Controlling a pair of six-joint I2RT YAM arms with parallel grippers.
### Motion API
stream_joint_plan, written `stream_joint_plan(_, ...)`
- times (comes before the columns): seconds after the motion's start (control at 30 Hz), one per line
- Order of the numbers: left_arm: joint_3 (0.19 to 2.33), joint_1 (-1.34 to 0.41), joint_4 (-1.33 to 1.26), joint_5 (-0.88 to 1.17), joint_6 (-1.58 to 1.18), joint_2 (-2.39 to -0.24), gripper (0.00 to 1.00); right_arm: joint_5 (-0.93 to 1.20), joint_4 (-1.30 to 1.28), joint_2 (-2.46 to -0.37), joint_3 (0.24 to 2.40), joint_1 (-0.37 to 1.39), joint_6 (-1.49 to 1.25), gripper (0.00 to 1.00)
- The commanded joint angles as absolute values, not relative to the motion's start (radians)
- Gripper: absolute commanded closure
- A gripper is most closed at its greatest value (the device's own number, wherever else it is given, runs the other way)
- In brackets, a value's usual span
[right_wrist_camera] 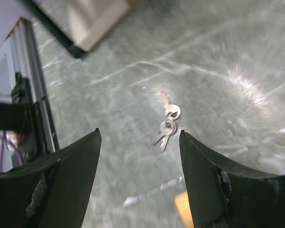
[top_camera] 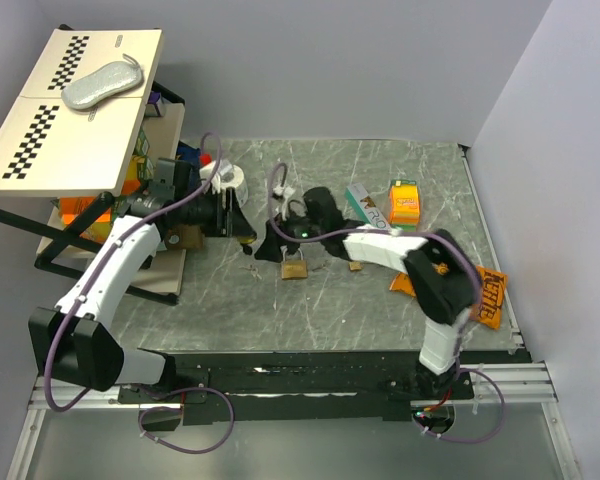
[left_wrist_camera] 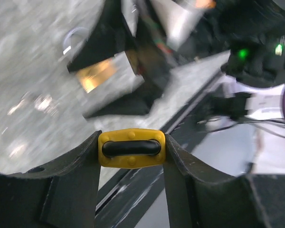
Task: Lock with the key
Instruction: Place the key at the center of the board, then place the lock at the center of the board.
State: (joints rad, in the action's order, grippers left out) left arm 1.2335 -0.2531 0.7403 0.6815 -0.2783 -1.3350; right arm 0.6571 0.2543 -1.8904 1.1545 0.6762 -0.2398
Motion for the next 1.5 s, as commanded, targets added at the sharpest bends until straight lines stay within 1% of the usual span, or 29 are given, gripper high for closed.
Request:
stream_joint_plan(0.0, 1.324, -0.238, 0.583, 0.966, -0.408, -1.336, 0.99, 0.742, 0.282, -1.600, 1.088, 0.641, -0.039, 0.23)
stream_joint_plan(0.03, 1.322, -0.238, 0.516, 1.038, -0.437, -1.335, 0.99, 0.744, 0.270, -1.521, 1.071, 0.640, 0.035, 0.22)
stream_joint_plan(0.13, 1.293, -0.238, 0.381, 1.171, -0.599, -1.332, 0.99, 0.741, 0.245, -1.378, 0.973, 0.630, 0.165, 0.20)
stream_joint_plan(0.17, 1.264, -0.238, 0.262, 1.196, -0.650, -1.328, 0.99, 0.744, 0.241, -1.346, 0.954, 0.630, 0.201, 0.20)
stream_joint_plan(0.23, 1.232, -0.238, 0.140, 1.256, -0.812, -1.318, 0.99, 0.750, 0.242, -1.257, 0.895, 0.632, 0.290, 0.19)
stream_joint_plan(0.27, 1.204, -0.238, 0.026, 1.273, -0.862, -1.318, 0.99, 0.753, 0.244, -1.231, 0.881, 0.634, 0.317, 0.18)
stream_joint_plan(0.3, 1.195, -0.239, -0.012, 1.288, -0.933, -1.316, 0.99, 0.770, 0.235, -1.183, 0.868, 0.634, 0.351, 0.18)
stream_joint_plan(0.37, 1.181, -0.242, -0.089, 1.321, -0.977, -1.312, 0.99, 0.781, 0.238, -1.148, 0.841, 0.638, 0.420, 0.17)
stream_joint_plan(0.43, 1.187, -0.258, -0.071, 1.338, -0.967, -1.308, 0.99, 0.776, 0.235, -1.112, 0.831, 0.649, 0.475, 0.17)
stream_joint_plan(0.5, 1.216, -0.276, 0.027, 1.364, -0.887, -1.312, 0.99, 0.767, 0.238, -1.100, 0.839, 0.655, 0.500, 0.17)
stream_joint_plan(0.63, 1.239, -0.354, 0.116, 1.417, -0.799, -1.315, 0.99, 0.756, 0.256, -1.103, 0.873, 0.683, 0.543, 0.17)
stream_joint_plan(0.87, 1.229, -0.387, 0.069, 1.433, -0.831, -1.315, 0.99, 0.759, 0.284, -1.094, 0.910, 0.729, 0.538, 0.16)
stream_joint_plan(1.07, 1.235, -0.405, 0.101, 1.431, -0.801, -1.319, 0.99, 0.752, 0.276, -1.075, 0.939, 0.749, 0.515, 0.19)
stream_joint_plan(1.17, 1.236, -0.410, 0.100, 1.428, -0.798, -1.325, 0.99, 0.741, 0.279, -1.077, 0.950, 0.749, 0.491, 0.23)
stream_joint_plan(1.2, 1.236, -0.413, 0.104, 1.430, -0.795, -1.327, 0.99, 0.738, 0.284, -1.078, 0.953, 0.749, 0.485, 0.28)
stream_joint_plan(1.27, 1.239, -0.414, 0.118, 1.431, -0.782, -1.333, 0.99, 0.738, 0.285, -1.078, 0.956, 0.749, 0.474, 0.32)
stream_joint_plan(1.3, 1.239, -0.416, 0.126, 1.431, -0.776, -1.335, 0.99, 0.739, 0.290, -1.081, 0.959, 0.749, 0.468, 0.36)
stream_joint_plan(1.4, 1.241, -0.419, 0.143, 1.428, -0.759, -1.338, 0.99, 0.739, 0.288, -1.086, 0.971, 0.749, 0.445, 0.44)
stream_joint_plan(1.47, 1.244, -0.419, 0.156, 1.414, -0.737, -1.336, 0.99, 0.735, 0.293, -1.089, 0.976, 0.749, 0.425, 0.44)
